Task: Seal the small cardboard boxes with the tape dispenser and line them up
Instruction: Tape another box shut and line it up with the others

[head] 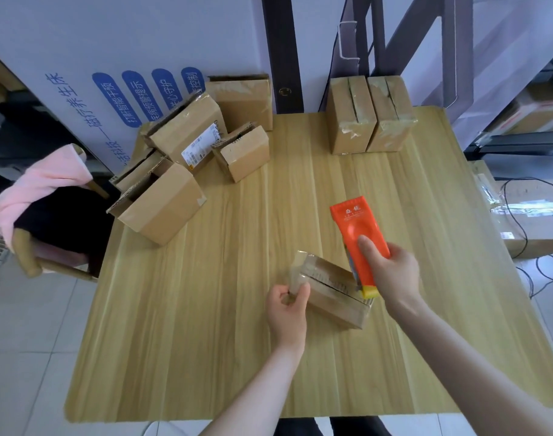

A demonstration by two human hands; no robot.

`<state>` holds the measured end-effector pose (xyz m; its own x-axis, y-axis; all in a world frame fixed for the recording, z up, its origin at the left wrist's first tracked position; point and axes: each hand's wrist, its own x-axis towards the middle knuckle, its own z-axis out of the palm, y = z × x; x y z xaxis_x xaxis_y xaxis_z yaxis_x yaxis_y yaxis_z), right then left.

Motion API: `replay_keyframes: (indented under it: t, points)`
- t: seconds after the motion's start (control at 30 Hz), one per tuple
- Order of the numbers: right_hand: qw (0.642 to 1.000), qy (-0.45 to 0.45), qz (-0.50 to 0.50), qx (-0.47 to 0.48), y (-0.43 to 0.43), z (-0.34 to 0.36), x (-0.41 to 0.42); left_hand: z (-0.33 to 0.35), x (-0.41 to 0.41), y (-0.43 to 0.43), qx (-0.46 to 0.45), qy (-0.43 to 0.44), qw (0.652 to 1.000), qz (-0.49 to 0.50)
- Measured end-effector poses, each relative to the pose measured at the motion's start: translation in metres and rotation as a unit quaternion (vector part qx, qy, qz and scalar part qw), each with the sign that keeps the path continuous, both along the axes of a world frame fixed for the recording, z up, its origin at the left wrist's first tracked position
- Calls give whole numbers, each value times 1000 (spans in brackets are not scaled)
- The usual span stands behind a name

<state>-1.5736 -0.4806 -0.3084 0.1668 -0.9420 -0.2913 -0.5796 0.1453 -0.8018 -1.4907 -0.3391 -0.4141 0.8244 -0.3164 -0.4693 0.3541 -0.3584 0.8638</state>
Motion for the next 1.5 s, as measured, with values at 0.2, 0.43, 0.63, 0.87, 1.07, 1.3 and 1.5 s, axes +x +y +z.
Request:
replay_keyframes:
  t: [0.2, 0.43, 0.63, 0.87, 1.07, 1.3, 1.5]
  points:
    - [998, 30, 50, -11, 13, 1, 6, 18, 38, -23, 42, -176, 979, -95]
    - [990, 85, 100, -41, 29, 2, 11, 29, 81, -63, 214, -304, 852, -369]
    - [997, 29, 67, -18, 18, 1, 6, 15, 78, -68, 126, -179, 894, -391]
    - [996, -60, -7, 65, 0, 5, -1, 8, 66, -65, -10, 59, 955, -290]
    - [993, -83, -8, 85, -1, 3, -3, 5, 71, -68, 57, 190, 931, -306]
    - [991, -104, -15, 83, 0, 6, -3, -4, 75, -66, 13, 253, 927, -275]
    - [992, -103, -25, 65, 10, 5, -1, -10, 76, -68, -3, 261, 937, -231]
